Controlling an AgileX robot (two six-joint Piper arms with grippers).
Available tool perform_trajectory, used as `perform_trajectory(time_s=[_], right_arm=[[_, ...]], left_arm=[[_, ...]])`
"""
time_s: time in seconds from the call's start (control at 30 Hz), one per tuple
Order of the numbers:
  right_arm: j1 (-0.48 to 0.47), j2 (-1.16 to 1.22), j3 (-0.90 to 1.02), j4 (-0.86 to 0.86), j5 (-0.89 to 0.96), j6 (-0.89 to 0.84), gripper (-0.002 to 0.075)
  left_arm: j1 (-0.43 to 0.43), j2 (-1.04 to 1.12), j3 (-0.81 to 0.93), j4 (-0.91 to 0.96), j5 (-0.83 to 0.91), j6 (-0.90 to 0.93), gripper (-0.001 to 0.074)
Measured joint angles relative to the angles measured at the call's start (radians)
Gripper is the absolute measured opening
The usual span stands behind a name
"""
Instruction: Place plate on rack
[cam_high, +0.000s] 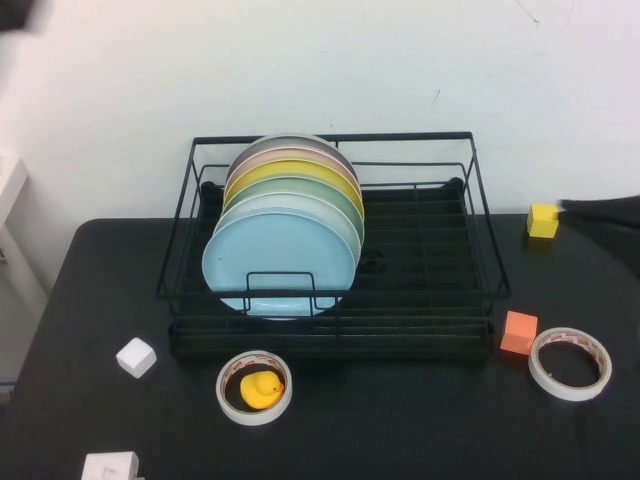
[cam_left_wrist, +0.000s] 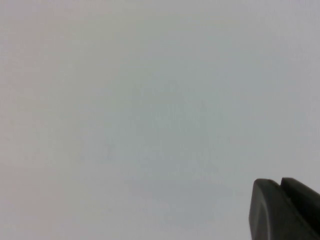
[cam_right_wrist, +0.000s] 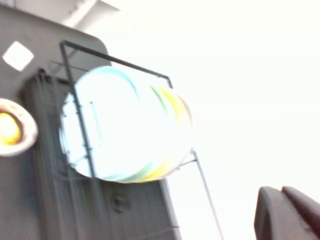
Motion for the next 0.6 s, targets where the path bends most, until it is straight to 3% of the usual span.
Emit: perform_trajectory(time_s=[0.23,0.43,0.6], right_arm=[[0.000,-0.181,0.000,-0.420,0.032,0.232,0.0005],[0.000,-0.267,0.000,-0.936,0.123,0.727,0.0006],[0.000,-0.278,0.001,-1.258,0.400,1.185,0.0005]], left_arm=[[0.000,-0.188,0.012,-0.119,-0.013,0.019,-0.0001],[0.000,-0.296,0.044,-0.114,-0.020,-0.057,-0.0001],[0.000,-0.359,0.074,-0.068,-0.023,-0.174,-0.0001]])
